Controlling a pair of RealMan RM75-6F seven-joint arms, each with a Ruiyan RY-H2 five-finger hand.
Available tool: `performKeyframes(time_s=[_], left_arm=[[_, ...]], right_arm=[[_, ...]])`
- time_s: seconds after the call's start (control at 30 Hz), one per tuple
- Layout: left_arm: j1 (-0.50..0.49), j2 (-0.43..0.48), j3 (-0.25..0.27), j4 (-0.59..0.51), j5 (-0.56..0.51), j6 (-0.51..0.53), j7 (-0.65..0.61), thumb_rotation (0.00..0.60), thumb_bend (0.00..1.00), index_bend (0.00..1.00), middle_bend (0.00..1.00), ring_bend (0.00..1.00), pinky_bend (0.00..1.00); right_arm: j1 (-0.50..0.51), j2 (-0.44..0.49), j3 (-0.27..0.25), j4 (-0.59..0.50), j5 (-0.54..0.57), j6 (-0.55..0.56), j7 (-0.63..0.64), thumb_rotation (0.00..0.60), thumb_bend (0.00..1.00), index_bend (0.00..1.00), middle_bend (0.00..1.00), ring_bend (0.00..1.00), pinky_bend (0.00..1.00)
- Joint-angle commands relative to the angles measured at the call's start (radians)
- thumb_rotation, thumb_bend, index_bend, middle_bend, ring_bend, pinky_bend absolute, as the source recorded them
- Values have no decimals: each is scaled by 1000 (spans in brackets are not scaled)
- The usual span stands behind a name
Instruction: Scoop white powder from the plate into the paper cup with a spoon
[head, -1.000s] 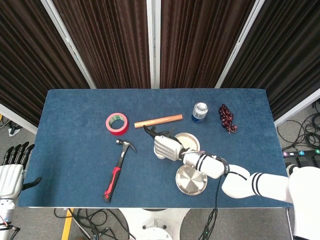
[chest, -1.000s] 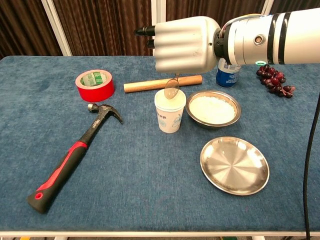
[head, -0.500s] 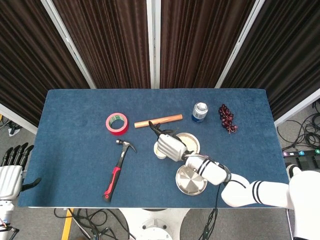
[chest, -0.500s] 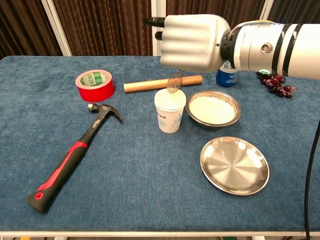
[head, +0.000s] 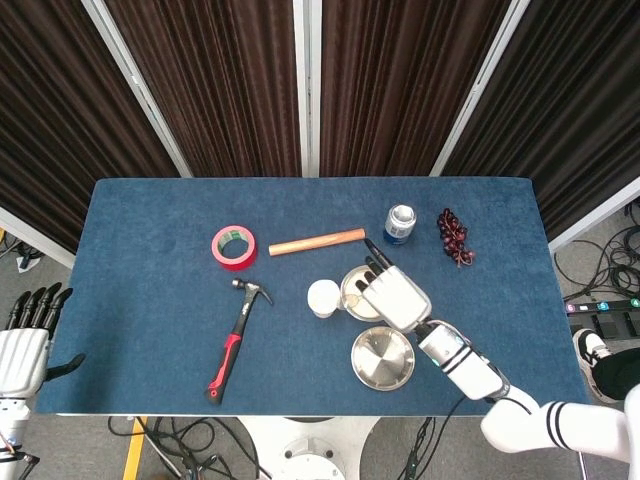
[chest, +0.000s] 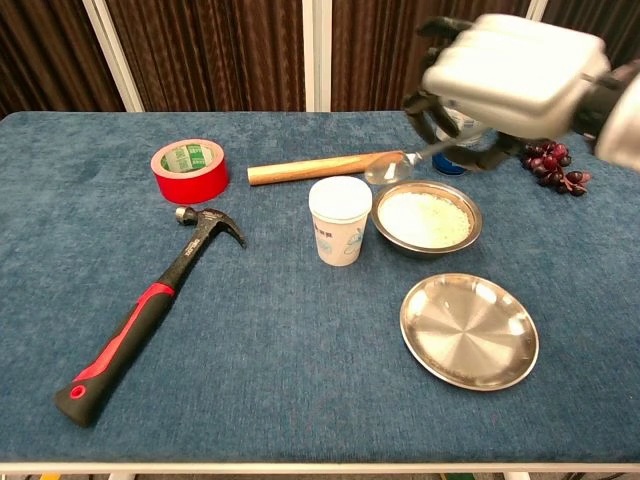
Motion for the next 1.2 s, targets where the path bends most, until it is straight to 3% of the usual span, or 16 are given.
performKeyframes(time_s=[0.03, 0.17, 0.37, 0.57, 0.67, 0.77, 1.0, 1.2], left_arm=[[-4, 4, -2, -7, 5, 2, 6, 600, 80, 126, 147, 51, 32], [-7, 12, -1, -17, 11, 1, 14, 600, 80, 126, 147, 51, 32], [-9, 14, 1, -23, 12, -2, 15, 600, 80, 126, 147, 51, 32], [-9, 16, 1, -26, 11, -2, 15, 600, 80, 126, 147, 51, 32], [-7, 17, 2, -25, 10, 0, 12, 600, 80, 126, 147, 51, 32], [-5, 16, 3, -23, 9, 0, 10, 600, 80, 126, 147, 51, 32], [-8, 5, 6, -10, 4, -11, 6, 600, 80, 126, 147, 51, 32], [-8, 2, 1, -4, -8, -15, 3, 600, 80, 126, 147, 51, 32]], right_arm=[[-161, -24, -95, 79, -122, 144, 277, 600, 349, 634, 616, 225, 0], [-219, -94, -131, 182, -164, 171, 387, 600, 337, 633, 601, 206, 0], [-268, -210, -155, 333, -209, 169, 436, 600, 327, 614, 579, 178, 0], [-297, -304, -149, 441, -227, 159, 462, 600, 327, 580, 552, 148, 0], [-302, -324, -143, 466, -233, 148, 456, 600, 327, 511, 514, 118, 0], [-308, -323, -140, 468, -236, 140, 441, 600, 327, 415, 460, 90, 0], [-343, -268, -126, 402, -222, 155, 406, 600, 327, 314, 371, 68, 0], [-438, -70, -26, 230, -97, 291, 423, 600, 327, 206, 290, 58, 0]])
